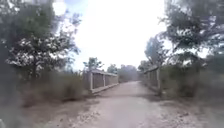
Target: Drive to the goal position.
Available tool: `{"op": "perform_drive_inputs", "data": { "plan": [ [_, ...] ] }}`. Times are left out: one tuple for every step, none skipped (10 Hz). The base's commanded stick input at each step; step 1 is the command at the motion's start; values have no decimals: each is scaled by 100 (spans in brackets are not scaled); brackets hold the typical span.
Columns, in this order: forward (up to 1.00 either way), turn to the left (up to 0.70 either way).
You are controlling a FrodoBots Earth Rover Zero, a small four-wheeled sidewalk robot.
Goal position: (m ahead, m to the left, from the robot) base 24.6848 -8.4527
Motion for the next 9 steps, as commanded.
{"op": "perform_drive_inputs", "data": {
  "plan": [
    [85,0],
    [85,0],
    [85,0],
    [85,0],
    [85,0],
    [85,0],
    [85,0],
    [85,0],
    [85,0]
  ]
}}
